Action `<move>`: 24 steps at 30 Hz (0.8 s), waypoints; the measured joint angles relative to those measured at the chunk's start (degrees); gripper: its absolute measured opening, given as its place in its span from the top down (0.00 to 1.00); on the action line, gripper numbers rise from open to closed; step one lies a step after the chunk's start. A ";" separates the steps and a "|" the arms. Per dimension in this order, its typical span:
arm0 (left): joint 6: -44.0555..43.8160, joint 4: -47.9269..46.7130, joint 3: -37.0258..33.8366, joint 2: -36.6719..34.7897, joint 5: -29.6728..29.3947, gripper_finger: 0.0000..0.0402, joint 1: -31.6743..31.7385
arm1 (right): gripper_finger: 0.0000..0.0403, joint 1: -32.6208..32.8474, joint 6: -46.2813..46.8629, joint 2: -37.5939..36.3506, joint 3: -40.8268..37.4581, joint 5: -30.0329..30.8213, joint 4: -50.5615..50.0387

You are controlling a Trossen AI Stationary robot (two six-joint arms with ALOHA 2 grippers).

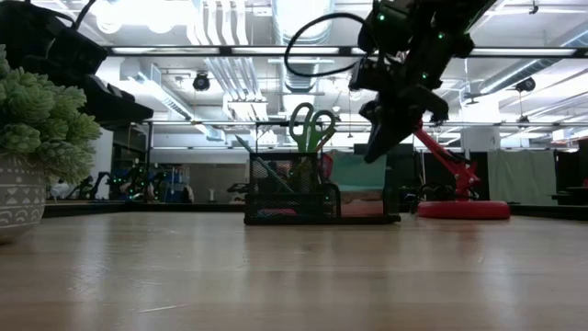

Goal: Pick and place office supplies into organizer
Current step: Put the blue sticky notes into the black desk organizer

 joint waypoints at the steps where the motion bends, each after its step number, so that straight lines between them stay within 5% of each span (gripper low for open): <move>1: 0.00 0.09 0.00 0.06 0.01 1.00 0.01 | 0.98 0.00 -0.07 0.50 0.00 -0.01 0.25; 24: -0.02 0.01 0.00 0.09 0.00 1.00 0.00 | 0.98 0.02 -0.66 10.10 0.03 0.25 4.10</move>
